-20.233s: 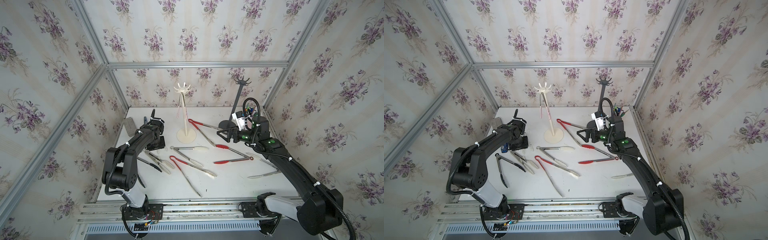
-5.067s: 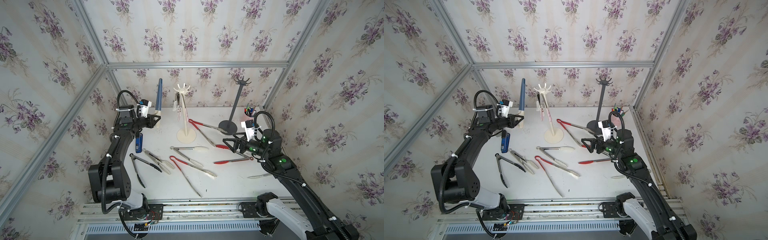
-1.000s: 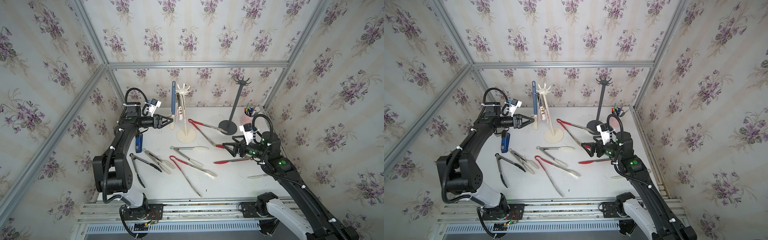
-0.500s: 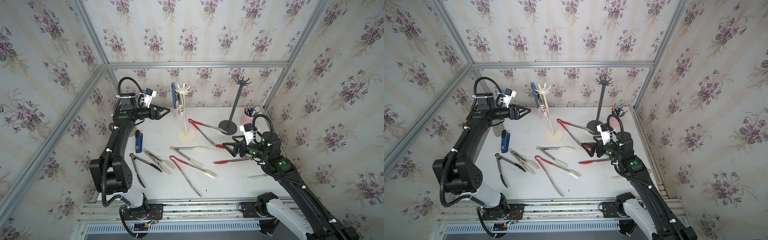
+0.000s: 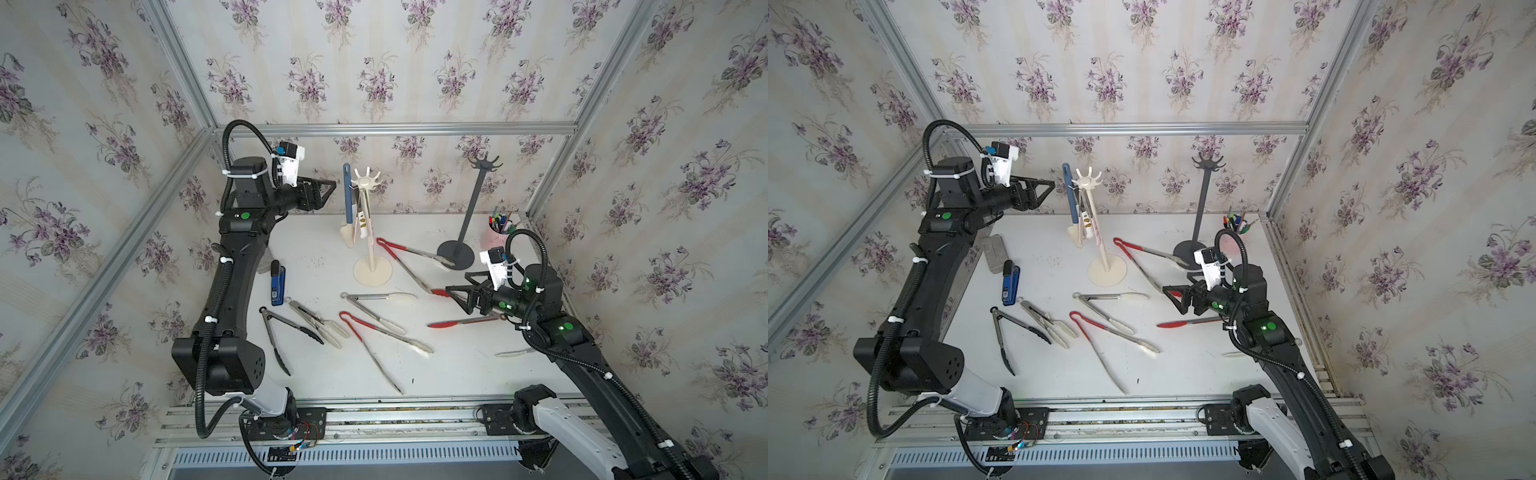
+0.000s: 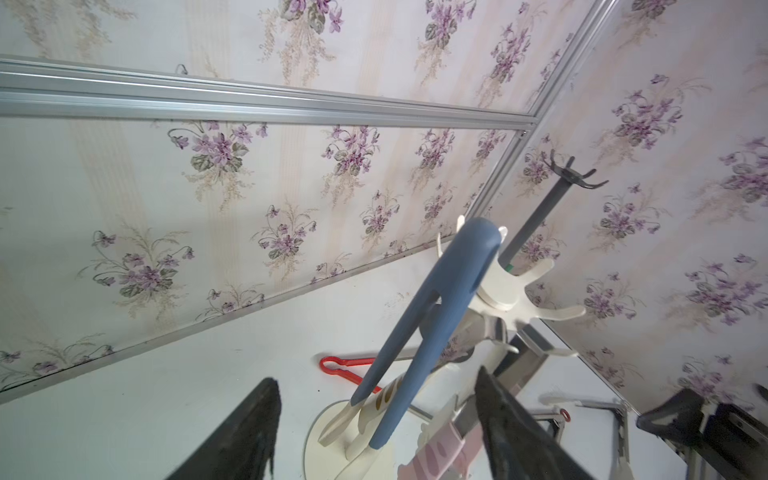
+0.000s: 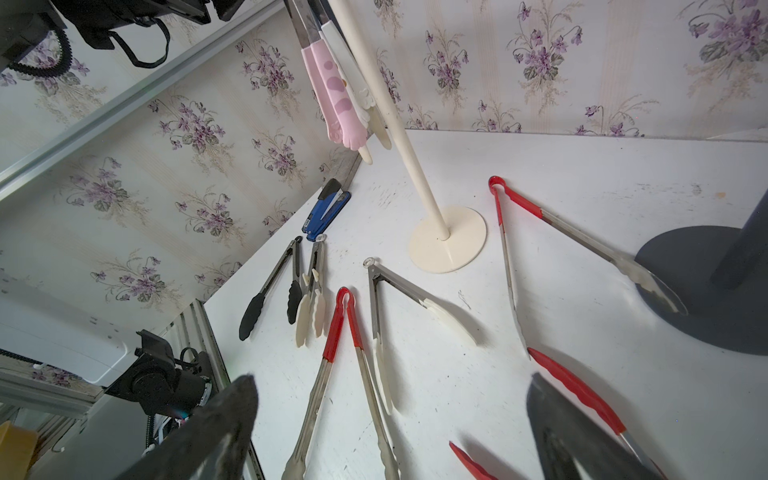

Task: Hang food tongs on kitchen utensil racks
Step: Hang the food tongs on the rack.

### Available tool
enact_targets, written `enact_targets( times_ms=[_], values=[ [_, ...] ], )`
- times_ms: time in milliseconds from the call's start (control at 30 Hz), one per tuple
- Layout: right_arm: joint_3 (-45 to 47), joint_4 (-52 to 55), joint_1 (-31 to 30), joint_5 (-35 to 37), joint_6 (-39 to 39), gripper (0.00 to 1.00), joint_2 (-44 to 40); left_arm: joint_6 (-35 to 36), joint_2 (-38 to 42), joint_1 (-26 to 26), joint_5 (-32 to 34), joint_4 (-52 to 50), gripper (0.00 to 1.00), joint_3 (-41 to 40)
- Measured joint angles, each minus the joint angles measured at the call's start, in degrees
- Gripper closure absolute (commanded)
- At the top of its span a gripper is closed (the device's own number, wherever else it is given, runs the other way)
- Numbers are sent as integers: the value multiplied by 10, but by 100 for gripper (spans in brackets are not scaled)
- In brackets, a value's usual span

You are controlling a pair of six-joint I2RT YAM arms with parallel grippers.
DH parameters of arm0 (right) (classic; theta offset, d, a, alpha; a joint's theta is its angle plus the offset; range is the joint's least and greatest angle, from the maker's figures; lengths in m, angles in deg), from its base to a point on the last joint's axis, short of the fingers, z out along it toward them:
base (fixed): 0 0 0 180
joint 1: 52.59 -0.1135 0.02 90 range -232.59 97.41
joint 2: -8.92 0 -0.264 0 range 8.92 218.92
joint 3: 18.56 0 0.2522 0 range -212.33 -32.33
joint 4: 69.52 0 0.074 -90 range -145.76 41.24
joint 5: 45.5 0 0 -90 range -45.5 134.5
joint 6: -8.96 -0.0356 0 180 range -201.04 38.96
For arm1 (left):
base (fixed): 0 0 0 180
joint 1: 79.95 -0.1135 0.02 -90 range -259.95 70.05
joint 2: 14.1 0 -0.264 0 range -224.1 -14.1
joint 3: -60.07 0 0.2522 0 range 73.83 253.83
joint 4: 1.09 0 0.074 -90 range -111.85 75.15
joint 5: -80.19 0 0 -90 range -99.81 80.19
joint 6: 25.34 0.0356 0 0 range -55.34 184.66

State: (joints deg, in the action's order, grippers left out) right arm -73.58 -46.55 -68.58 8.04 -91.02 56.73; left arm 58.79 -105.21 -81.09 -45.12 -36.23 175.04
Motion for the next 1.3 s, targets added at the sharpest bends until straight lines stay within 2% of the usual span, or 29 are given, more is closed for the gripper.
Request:
enact_targets(
  times_ms=[233, 500, 1133, 1233, 1300],
  values=[
    [-2, 1, 0, 0, -1, 0, -2, -18, -21, 22, 102, -1, 29, 20],
    [-4, 1, 0, 0, -1, 0, -2, -21, -42, 47, 148, -2, 27, 53],
    [1, 5, 0, 7, -2, 0, -12, -12, -58, 83, 158, -5, 26, 93],
    [2, 5, 0, 9, -2, 0, -12, -10, -56, 84, 157, -5, 23, 92],
    [2, 5, 0, 9, -2, 0, -12, -6, -52, 84, 161, -5, 17, 88]
  ],
)
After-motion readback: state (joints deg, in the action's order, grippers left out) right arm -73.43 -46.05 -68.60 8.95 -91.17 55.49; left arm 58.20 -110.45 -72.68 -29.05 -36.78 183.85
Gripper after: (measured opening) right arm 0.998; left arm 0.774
